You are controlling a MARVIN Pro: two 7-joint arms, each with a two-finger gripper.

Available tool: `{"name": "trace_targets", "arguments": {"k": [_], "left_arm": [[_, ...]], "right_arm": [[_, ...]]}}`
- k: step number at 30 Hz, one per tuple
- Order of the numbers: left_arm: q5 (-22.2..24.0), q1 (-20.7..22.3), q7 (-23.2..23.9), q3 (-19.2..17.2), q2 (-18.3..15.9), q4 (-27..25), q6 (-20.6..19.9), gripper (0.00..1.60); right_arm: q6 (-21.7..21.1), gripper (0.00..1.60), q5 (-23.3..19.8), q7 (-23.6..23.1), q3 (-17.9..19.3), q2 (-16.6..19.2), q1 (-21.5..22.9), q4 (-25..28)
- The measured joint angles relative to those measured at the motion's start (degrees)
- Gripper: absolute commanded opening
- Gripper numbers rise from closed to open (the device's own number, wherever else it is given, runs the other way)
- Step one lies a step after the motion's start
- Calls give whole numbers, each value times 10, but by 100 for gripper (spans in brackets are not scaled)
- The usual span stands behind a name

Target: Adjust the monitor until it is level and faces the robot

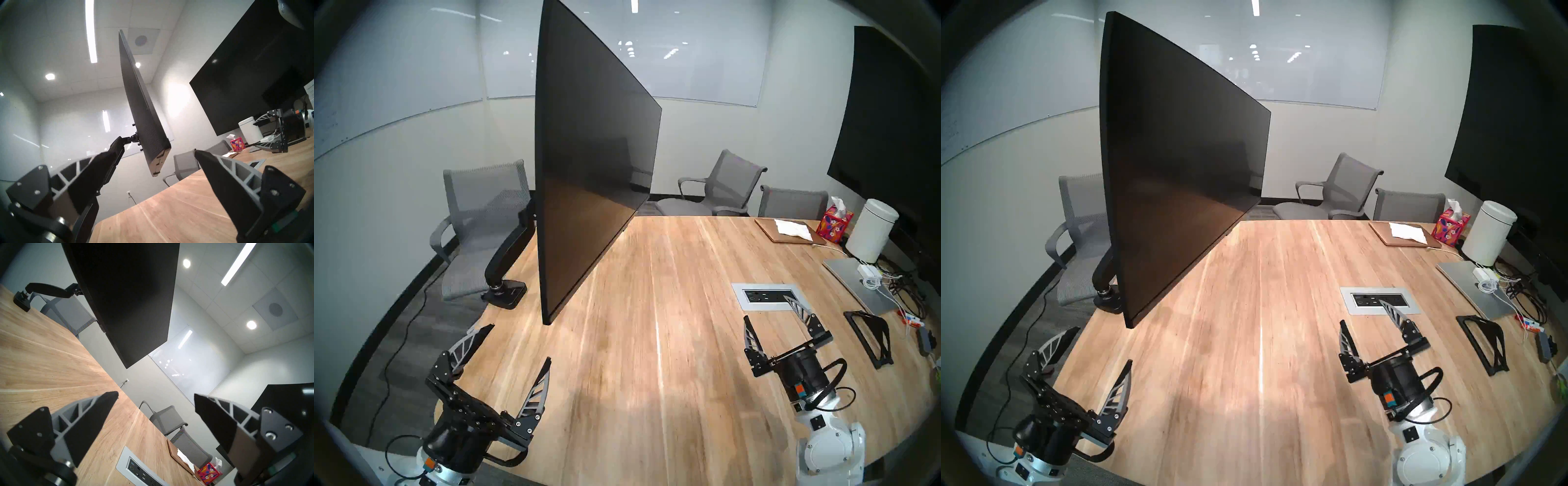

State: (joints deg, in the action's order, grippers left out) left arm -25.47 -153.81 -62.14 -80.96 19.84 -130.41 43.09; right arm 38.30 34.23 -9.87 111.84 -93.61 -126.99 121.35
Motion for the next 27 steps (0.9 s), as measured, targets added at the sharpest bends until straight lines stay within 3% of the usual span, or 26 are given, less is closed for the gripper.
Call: {"name": "trace_targets", "arguments": {"k": [15,27], "left_arm": [[54,-20,53,-64,47,-16,51,160],[72,-34,73,-81,62,-18,66,160]], "right_arm": [[0,160,0,0,0,0,0,0],[0,160,0,0,0,0,0,0]]}}
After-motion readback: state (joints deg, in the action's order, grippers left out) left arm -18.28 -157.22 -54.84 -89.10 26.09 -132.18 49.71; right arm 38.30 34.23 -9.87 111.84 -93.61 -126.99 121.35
